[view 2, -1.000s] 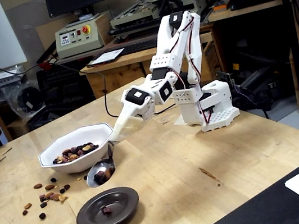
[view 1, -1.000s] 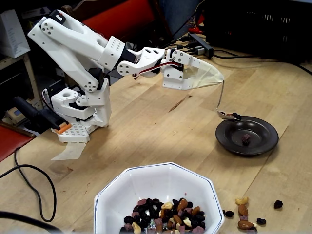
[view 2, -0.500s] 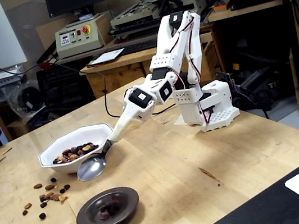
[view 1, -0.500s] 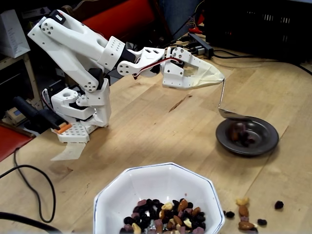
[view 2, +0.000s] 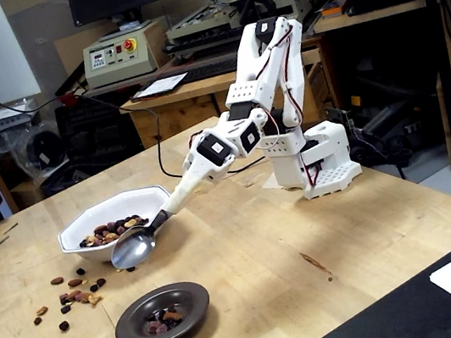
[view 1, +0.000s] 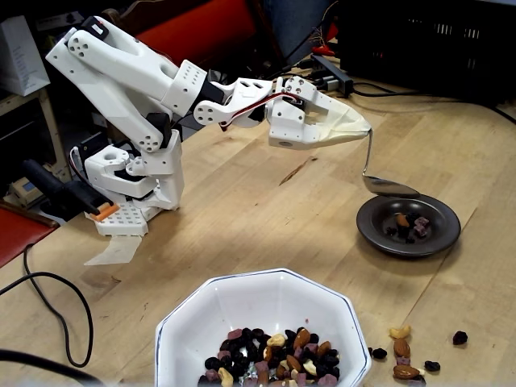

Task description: Use spoon to transfer food from the white bowl to brown plate

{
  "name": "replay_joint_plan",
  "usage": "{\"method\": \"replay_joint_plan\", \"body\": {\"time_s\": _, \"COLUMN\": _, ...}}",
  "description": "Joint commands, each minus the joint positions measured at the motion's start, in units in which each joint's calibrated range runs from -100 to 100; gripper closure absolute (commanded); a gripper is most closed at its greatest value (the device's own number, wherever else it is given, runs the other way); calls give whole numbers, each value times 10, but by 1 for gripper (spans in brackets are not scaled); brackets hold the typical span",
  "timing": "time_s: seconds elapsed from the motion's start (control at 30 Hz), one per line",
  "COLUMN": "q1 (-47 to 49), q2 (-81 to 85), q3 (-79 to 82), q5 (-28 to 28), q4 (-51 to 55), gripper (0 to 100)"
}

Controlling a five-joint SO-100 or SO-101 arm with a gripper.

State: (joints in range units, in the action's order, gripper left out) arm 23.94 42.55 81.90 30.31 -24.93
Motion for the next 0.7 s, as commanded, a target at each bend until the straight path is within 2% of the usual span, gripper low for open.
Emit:
{"method": "replay_joint_plan", "body": {"time_s": 0.0, "q1": 0, "q2": 23, "q3": -9, "q5": 1, "q4": -1, "gripper": 96}}
{"method": "replay_joint_plan", "body": {"time_s": 0.1, "q1": 0, "q2": 23, "q3": -11, "q5": -17, "q4": -1, "gripper": 96}}
{"method": "replay_joint_plan", "body": {"time_s": 0.4, "q1": -1, "q2": 23, "q3": -91, "q5": -147, "q4": -1, "gripper": 96}}
{"method": "replay_joint_plan", "body": {"time_s": 0.67, "q1": -1, "q2": 28, "q3": -141, "q5": -194, "q4": -1, "gripper": 96}}
